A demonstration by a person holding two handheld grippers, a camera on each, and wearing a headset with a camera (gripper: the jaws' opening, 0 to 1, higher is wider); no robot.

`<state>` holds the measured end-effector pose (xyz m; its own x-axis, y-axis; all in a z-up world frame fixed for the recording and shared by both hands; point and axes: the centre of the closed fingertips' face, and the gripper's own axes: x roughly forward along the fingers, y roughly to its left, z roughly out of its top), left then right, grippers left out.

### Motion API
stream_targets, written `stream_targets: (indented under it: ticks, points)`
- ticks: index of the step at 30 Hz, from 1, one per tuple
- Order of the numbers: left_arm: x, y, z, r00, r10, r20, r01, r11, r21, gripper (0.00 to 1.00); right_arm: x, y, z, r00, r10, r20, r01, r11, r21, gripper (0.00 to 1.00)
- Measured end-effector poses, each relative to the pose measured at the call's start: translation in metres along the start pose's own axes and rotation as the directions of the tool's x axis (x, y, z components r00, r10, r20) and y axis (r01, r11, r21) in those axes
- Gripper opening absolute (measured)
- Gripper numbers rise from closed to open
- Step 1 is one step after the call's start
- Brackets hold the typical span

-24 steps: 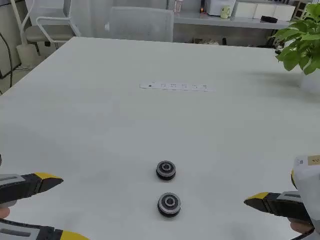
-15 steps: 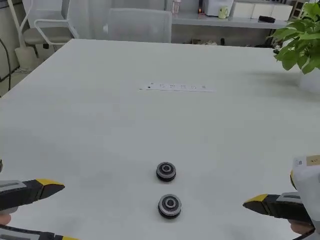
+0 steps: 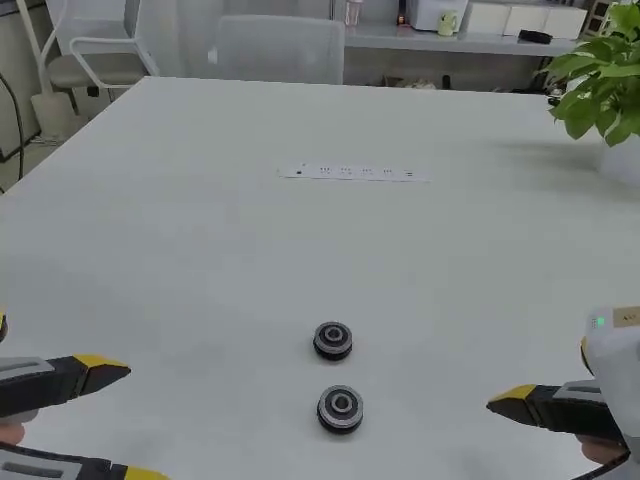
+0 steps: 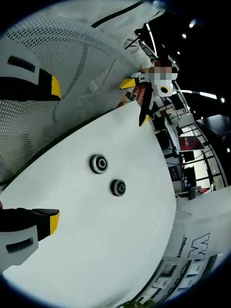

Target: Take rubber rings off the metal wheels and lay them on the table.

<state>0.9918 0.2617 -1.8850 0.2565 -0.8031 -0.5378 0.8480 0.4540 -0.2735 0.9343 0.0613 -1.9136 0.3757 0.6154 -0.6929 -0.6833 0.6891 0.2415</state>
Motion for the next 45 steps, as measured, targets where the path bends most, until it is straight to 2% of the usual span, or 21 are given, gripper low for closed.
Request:
stream_targets:
  ticks: [35, 45]
  points:
    - [0.001, 0.0, -0.008, 0.9993, -0.008, -0.037, 0.008, 1.0, -0.006, 0.94, 0.0, 0.002, 0.002, 0.9999, 0.013, 0.009, -0.013, 1.0, -0.003, 0.91]
    - [-0.001, -0.002, 0.003, 0.9998, -0.015, 0.009, 0.015, 1.0, 0.006, 0.94, -0.004, 0.0, 0.009, 0.9988, 0.001, 0.05, -0.001, 1.0, 0.004, 0.91]
